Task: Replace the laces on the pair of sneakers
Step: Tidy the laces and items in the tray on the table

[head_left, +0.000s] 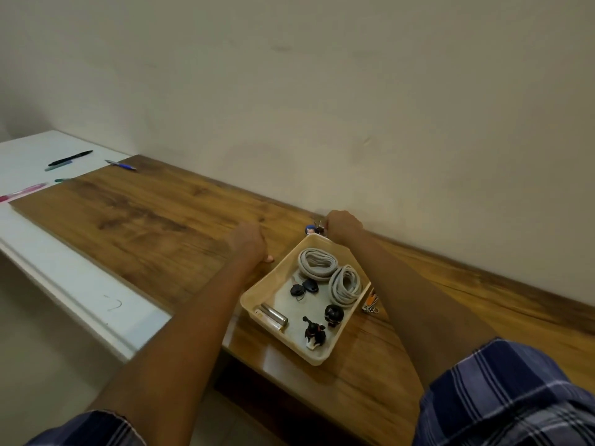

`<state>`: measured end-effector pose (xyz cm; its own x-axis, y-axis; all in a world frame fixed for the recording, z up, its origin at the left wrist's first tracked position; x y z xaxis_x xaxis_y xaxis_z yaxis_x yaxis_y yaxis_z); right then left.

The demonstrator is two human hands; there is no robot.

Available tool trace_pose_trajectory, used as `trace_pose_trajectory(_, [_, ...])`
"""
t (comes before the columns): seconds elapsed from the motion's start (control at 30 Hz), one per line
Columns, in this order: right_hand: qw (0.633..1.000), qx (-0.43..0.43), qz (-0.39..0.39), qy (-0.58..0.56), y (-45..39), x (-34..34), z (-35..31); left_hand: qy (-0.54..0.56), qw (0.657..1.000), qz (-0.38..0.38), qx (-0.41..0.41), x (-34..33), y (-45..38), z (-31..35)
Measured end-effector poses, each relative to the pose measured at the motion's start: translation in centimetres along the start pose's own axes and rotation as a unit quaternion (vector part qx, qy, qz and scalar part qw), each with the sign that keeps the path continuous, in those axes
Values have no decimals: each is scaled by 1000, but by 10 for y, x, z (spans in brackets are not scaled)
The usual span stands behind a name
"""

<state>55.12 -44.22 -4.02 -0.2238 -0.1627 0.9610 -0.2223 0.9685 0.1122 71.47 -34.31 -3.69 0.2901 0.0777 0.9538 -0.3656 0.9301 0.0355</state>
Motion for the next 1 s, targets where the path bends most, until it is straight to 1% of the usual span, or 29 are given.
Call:
trace_pose_trajectory(0.13, [1000, -5, -1, -5, 6, 1, 10, 3, 1000, 19, 3, -2, 6, 2])
trace_pose_trajectory(0.23, [998, -7, 45, -38, 17, 13, 18, 24, 999, 34, 7, -2, 10, 0])
trace_pose_trajectory(0.3, [994, 4, 78, -77, 25, 28, 24, 50, 997, 59, -4, -1, 15, 2])
trace_pose_trajectory(0.37, [988, 35, 93, -118, 33, 44, 26, 93, 991, 87, -38, 3, 22, 7])
trace_pose_trajectory(0.43, [985, 66, 80, -138, 44, 59, 22, 147, 980, 102, -91, 10, 29, 14])
trace_pose_trajectory(0.5, [983, 93, 60, -146, 56, 72, 14, 193, 964, 118, -139, 20, 35, 25])
trace_pose_trajectory(0.6, [978, 130, 52, -156, 80, 92, 0, 258, 936, 142, -195, 45, 53, 45])
trace_pose_trajectory(0.67, [974, 154, 38, -161, 95, 101, -9, 284, 921, 139, -227, 58, 66, 58])
trace_pose_trajectory(0.73, [971, 175, 15, -162, 113, 110, -19, 282, 917, 137, -249, 70, 79, 66])
trace_pose_trajectory(0.87, [967, 193, 1, -163, 145, 116, -35, 274, 920, 150, -236, 82, 100, 63])
trace_pose_trajectory(1.0, [965, 187, 9, -182, 160, 104, -43, 315, 916, 144, -203, 79, 115, 49])
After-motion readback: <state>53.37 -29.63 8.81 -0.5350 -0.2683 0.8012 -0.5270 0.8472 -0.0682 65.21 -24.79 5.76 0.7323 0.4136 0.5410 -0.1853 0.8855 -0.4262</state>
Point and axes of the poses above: each hand's wrist, its own y-axis away from the middle knuckle, its own x-axis out of the back of the hand, z = x × y, the point moved 2 cm from there along -y, towards the middle knuckle, and after that the axes turned 6 degrees about -x, right-handed, at the moved point
